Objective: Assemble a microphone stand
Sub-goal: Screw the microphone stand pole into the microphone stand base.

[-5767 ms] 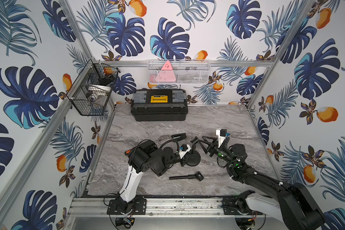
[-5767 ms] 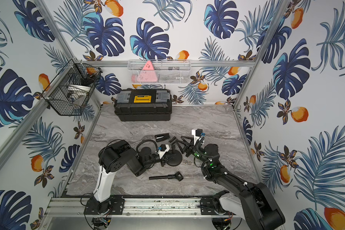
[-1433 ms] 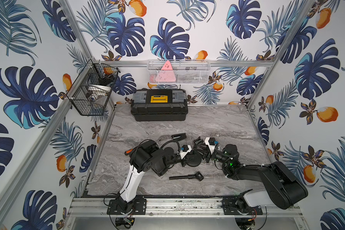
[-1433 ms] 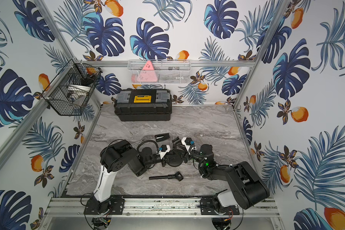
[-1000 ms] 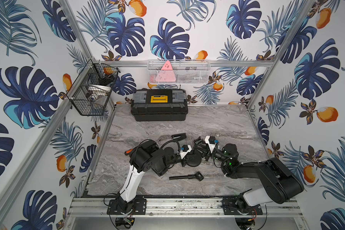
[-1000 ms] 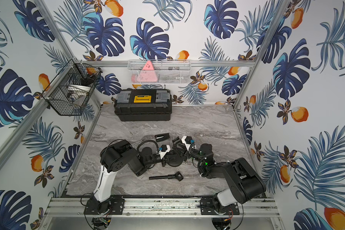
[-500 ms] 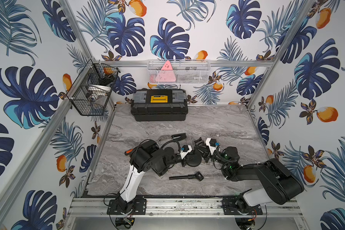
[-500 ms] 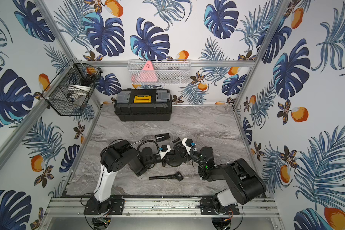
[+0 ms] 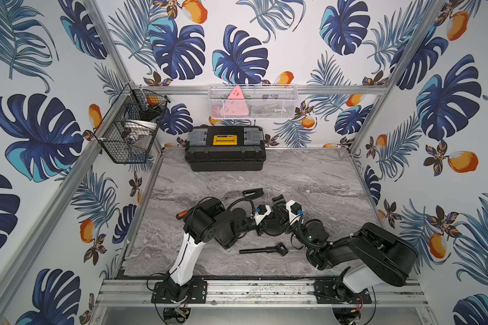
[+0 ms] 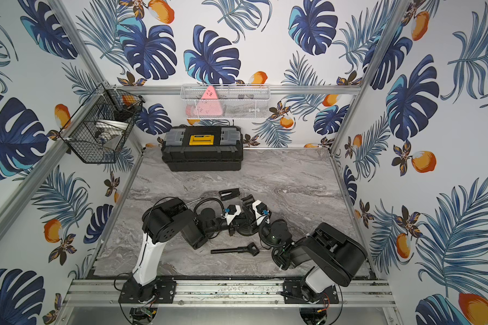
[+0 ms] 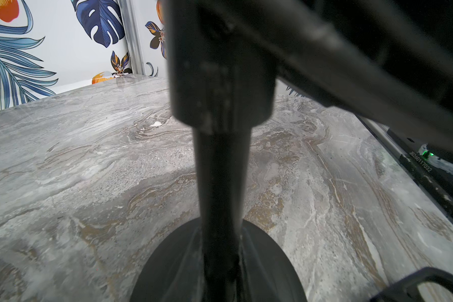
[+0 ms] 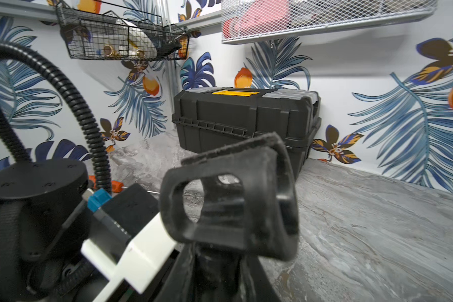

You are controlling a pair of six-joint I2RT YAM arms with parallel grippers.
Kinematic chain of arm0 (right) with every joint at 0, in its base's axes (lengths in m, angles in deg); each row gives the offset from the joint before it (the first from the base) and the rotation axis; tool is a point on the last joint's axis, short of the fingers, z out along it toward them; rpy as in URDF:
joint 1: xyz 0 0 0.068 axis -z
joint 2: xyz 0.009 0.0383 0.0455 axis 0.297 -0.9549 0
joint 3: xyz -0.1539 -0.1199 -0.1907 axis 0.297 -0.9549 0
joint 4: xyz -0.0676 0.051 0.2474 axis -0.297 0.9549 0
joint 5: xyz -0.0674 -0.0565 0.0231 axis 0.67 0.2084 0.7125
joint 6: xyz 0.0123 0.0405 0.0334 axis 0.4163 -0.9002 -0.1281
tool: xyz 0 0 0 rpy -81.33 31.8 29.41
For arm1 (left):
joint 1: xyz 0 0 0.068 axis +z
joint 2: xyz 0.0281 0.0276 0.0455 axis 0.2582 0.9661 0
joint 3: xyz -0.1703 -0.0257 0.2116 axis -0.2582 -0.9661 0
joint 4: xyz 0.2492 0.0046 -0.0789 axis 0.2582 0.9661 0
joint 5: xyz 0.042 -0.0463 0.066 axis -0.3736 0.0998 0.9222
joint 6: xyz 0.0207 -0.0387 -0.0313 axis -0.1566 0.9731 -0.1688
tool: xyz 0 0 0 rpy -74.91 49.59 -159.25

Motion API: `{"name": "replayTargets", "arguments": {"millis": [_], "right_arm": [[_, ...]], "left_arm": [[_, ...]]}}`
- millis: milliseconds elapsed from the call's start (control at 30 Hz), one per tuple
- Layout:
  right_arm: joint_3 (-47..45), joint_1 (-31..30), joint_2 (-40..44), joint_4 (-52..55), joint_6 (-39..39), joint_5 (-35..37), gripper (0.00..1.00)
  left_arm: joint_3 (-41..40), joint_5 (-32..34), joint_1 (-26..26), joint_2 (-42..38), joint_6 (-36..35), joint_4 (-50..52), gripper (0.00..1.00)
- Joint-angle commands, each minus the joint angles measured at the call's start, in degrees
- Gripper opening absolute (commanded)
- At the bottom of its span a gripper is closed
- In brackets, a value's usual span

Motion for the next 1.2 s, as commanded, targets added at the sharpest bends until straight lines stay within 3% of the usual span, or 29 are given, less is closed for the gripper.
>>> {"name": "replayTargets", "arguments": {"millis": [0,200,400,667,867,900,1000,1067,1167], "right_arm": [[-0.4,-2.6,-2.8,6.0,-6.9,10.0,0.0],[2.3,-8.1,-4.3,9.6,-7.3,20.1,0.0],[4.3,-10.2,-2.5,16.6,-8.6,25.1,0.0],[4.9,-11.5,-1.1,18.5,-7.8,25.6,0.0],[5.2,-11.5,0.7,19.8,-7.0,22.6,0.0],[5.1,-11.4,1.1,20.1,-7.2,21.4,0.03],[4.9,-10.9,3.7,22.3,-5.1,15.1,0.6],[5.6,-9.4,7.6,28.9,-5.1,10.1,0.71],[6.7,-6.3,13.1,38.8,-5.4,2.5,0.74]], "left_arm": [[-0.6,2.6,0.3,0.7,0.2,5.5,0.25],[-0.7,2.3,0.4,1.1,1.1,3.8,0.37],[-1.1,2.1,0.4,0.7,2.1,2.2,0.38],[-2.0,1.0,0.4,-1.7,3.4,1.4,0.29],[-1.9,0.9,-0.3,-2.2,3.4,1.8,0.15],[-1.9,0.9,-0.4,-2.2,3.5,1.6,0.13],[-1.7,1.5,-0.4,-2.1,3.7,1.8,0.11],[-1.4,1.7,-0.4,-1.9,3.3,2.3,0.11],[-1.4,1.9,-0.4,-1.2,3.3,1.9,0.11]]}}
